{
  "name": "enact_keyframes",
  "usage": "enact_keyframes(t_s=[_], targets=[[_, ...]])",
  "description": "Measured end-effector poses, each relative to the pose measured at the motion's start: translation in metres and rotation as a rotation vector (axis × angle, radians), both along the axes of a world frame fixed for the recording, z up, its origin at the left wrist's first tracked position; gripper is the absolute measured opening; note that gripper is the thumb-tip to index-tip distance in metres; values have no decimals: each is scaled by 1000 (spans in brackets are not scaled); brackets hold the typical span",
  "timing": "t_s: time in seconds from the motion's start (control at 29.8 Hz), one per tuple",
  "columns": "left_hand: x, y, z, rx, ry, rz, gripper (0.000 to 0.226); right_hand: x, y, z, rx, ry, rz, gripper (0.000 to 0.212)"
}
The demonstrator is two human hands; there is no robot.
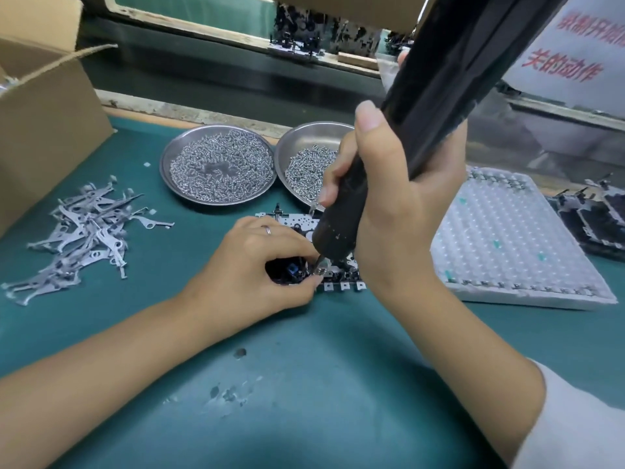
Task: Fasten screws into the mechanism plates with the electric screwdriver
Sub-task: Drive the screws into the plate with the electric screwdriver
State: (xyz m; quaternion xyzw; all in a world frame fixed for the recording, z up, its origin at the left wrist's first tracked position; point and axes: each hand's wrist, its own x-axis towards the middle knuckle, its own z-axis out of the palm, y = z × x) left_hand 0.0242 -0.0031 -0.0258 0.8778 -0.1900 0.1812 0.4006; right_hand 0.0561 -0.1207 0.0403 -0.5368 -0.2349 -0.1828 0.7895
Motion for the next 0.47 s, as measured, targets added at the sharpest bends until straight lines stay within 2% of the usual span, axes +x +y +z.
enact_keyframes(t_s=[0.47], targets=[[-1, -1, -2, -17, -1, 4, 17, 1, -2, -2, -24, -11, -17, 22]])
